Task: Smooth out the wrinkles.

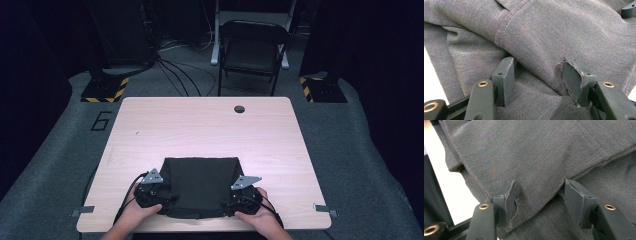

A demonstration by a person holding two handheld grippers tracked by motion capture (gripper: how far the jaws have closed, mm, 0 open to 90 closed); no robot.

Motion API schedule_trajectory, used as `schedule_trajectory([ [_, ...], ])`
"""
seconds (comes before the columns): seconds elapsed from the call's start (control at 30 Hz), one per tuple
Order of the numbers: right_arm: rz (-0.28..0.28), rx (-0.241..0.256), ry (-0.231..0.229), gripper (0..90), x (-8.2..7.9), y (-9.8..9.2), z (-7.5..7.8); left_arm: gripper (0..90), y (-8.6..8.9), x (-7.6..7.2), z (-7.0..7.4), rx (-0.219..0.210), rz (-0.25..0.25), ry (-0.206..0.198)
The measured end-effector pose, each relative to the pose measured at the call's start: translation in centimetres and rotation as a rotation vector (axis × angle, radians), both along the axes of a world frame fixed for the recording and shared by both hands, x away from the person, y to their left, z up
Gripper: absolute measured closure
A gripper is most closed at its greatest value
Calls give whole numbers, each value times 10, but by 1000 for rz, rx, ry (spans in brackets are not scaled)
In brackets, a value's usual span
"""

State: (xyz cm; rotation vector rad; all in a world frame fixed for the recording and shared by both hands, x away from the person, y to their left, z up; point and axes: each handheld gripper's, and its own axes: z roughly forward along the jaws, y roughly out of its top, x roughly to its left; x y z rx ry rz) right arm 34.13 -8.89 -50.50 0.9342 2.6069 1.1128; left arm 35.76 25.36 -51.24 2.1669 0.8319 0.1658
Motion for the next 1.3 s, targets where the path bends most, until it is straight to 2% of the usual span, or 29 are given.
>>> schedule_trajectory([
  [0.17, 1, -2, 9, 424, 0, -1, 1, 434, 0, 0, 0, -5, 7, -4],
  [0.53, -4, 25, 24, 418, 1, -3, 4, 414, 1, 0, 4, -9, 11, 9],
  [0.77, -12, 60, 1, 414, -1, -8, 14, 411, 6, -1, 10, -53, 32, 19],
  [0.8, -16, 65, -4, 413, -1, -9, 16, 411, 7, -1, 12, -62, 37, 4],
  [0.97, -39, 97, -22, 413, -2, -14, 23, 405, 11, -4, 19, -99, 55, -2],
  [1.03, -50, 110, -32, 413, -2, -17, 26, 404, 15, -5, 23, -118, 76, -14],
  [1.07, -57, 120, -33, 412, -3, -18, 27, 404, 18, -5, 25, -113, 72, -15],
  [1.17, -73, 125, -47, 412, -2, -22, 30, 404, 22, -6, 27, -124, 103, -25],
  [1.23, -80, 127, -52, 412, -2, -24, 31, 404, 25, -5, 29, -117, 104, -27],
  [1.3, -100, 135, -62, 412, -2, -29, 33, 404, 29, -7, 32, -105, 128, -47],
])
